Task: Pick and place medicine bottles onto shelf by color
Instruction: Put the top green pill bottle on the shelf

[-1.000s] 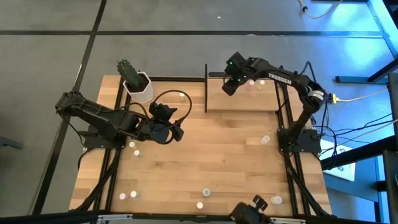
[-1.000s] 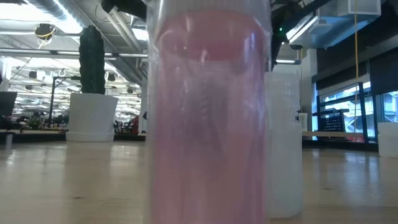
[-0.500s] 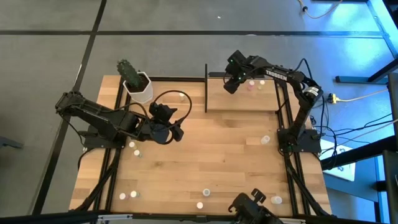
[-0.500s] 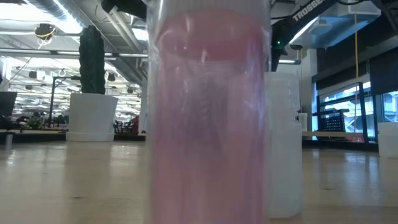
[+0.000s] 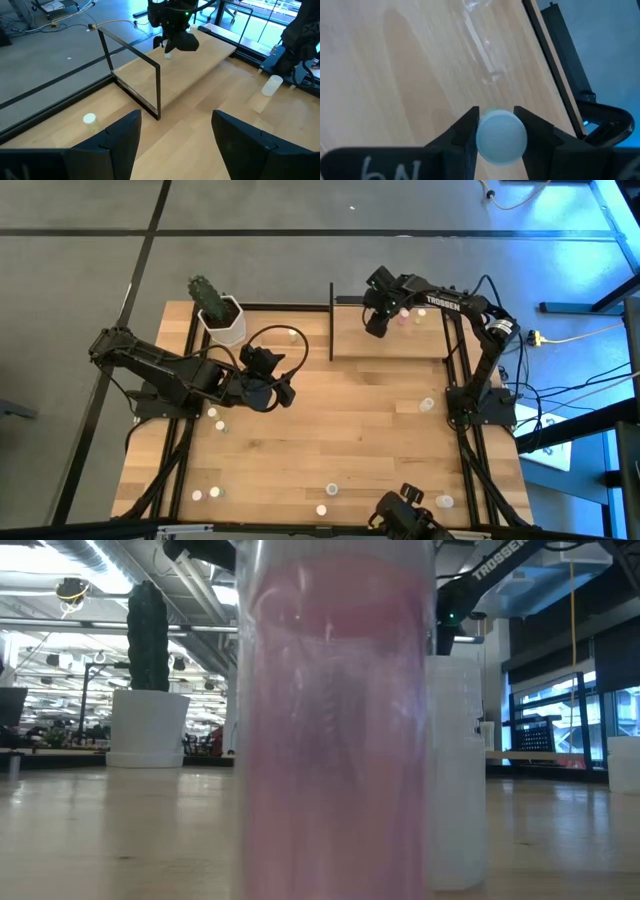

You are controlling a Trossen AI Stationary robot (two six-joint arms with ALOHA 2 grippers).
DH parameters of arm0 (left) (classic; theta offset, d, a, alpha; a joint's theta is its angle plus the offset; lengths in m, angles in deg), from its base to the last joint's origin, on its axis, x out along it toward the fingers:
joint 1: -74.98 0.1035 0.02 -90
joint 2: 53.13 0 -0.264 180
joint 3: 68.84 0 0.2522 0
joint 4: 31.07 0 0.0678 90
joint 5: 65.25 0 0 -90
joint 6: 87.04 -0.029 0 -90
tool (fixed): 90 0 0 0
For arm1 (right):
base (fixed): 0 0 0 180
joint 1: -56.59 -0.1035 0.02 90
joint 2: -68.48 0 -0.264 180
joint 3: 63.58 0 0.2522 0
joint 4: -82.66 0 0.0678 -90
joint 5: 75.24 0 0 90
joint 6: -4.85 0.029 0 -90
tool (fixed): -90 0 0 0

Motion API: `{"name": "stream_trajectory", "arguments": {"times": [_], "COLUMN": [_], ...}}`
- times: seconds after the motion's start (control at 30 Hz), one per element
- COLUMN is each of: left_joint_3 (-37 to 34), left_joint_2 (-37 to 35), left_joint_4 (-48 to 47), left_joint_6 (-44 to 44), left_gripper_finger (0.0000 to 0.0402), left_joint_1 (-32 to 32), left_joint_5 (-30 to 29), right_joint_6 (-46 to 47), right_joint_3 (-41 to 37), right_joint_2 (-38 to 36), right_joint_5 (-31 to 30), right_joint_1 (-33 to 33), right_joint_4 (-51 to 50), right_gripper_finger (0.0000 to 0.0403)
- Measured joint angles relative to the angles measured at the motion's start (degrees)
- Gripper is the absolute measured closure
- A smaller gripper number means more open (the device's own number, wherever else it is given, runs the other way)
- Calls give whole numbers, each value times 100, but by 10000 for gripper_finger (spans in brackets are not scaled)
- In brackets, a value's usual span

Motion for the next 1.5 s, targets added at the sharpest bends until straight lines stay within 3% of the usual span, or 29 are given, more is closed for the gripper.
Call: {"name": "stream_trajectory", "arguments": {"times": [0.6,1.07,1.5], "left_joint_3": [0,0,0], "left_joint_2": [0,0,0], "left_joint_4": [0,0,0], "left_joint_6": [0,1,0], "left_gripper_finger": [166,166,166], "left_joint_1": [7,7,7], "left_joint_5": [0,-2,0], "right_joint_6": [14,145,161], "right_joint_3": [-13,-13,398], "right_joint_2": [0,0,2], "right_joint_5": [33,9,-69], "right_joint_1": [0,0,-2], "right_joint_4": [125,96,-541], "right_gripper_finger": [264,198,185]}}
